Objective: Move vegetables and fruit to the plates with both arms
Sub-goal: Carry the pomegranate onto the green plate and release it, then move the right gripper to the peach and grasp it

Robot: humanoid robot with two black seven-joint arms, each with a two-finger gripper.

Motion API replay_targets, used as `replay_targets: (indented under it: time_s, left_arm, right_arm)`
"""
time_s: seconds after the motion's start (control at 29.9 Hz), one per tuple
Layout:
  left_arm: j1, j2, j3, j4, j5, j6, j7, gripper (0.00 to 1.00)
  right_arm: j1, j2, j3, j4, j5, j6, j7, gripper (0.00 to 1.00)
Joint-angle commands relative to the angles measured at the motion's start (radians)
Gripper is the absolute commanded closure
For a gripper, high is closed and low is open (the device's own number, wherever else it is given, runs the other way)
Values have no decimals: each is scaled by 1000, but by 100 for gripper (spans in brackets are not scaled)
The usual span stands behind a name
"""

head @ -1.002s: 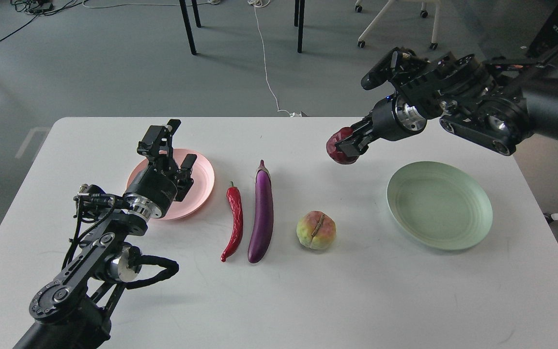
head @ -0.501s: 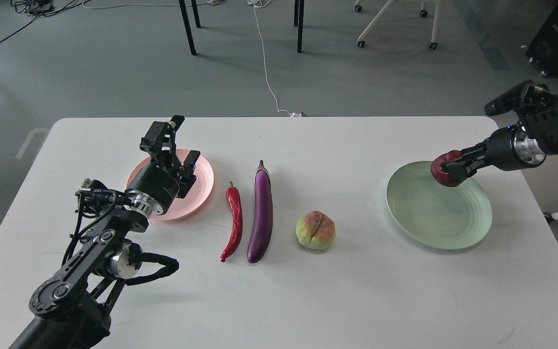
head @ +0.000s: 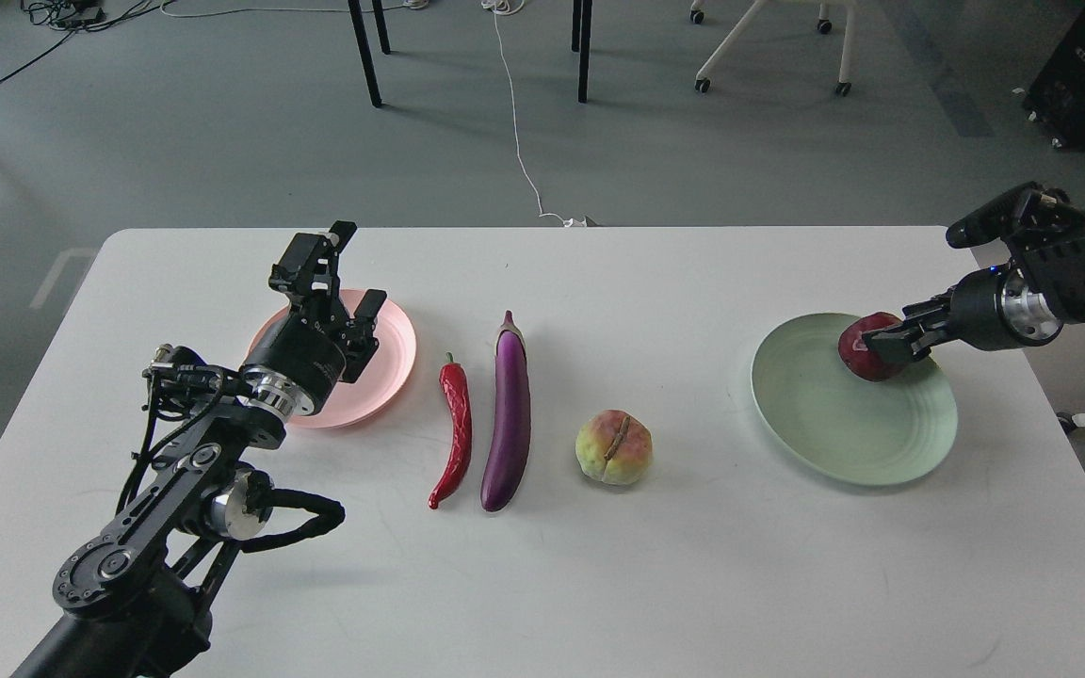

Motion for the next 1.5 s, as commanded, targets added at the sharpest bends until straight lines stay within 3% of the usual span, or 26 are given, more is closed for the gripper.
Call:
replay_targets:
  time_s: [0.0,0.27,0.47,0.6,0.9,1.47]
  left_arm:
    - [2,1,0,-14,0,0,0,2]
    - [6,2,0,-22,0,2,0,1]
    - [17,7,0,-34,0,2,0,2]
    - [17,8,0,-34,2,3,0,2]
    - [15,7,0,-34,2,3,1,1]
    - [12,16,-2,-34,2,3,3,1]
  right_arm:
    - [15,4,5,16,9,-16,0,5]
    - [182,13,43,319,22,1,0,4]
    - [291,156,-16,393,32,34,0,3]
    - [303,280,-63,385,78,34,0,3]
    - [296,441,-141,344,137,31,0,3]
    - [191,591,-187,191,141,24,0,5]
